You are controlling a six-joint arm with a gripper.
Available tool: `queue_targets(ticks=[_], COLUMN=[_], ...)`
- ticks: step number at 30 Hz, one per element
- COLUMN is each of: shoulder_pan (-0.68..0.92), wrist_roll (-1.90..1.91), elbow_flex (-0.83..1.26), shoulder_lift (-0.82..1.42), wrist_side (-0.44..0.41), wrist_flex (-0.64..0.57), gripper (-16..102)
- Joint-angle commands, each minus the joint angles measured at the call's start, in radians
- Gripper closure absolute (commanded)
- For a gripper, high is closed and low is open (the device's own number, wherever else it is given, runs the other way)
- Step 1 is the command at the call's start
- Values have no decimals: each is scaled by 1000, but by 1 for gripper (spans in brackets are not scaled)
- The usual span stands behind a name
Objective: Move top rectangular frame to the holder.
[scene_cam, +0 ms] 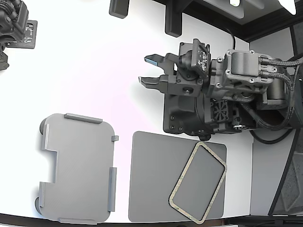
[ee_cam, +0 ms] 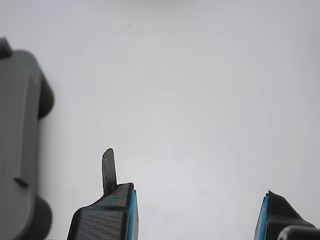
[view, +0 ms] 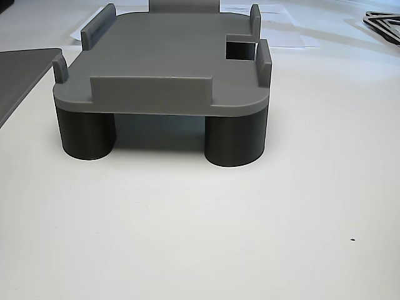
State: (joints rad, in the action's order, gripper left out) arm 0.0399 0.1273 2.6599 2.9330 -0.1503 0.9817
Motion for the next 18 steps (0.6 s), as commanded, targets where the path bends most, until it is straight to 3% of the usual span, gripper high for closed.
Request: queue_targets(ticks=[1,13,18], shoulder_pan=[-11,-9,140], wrist_roll=[-232,-227,-202], elbow_flex=[-55,-37,-160], shoulder_lift=[-74,-48,-169], wrist_side=[201,213,156], wrist_flex=[-229,-241,-137], gripper=[-14,-14,-14])
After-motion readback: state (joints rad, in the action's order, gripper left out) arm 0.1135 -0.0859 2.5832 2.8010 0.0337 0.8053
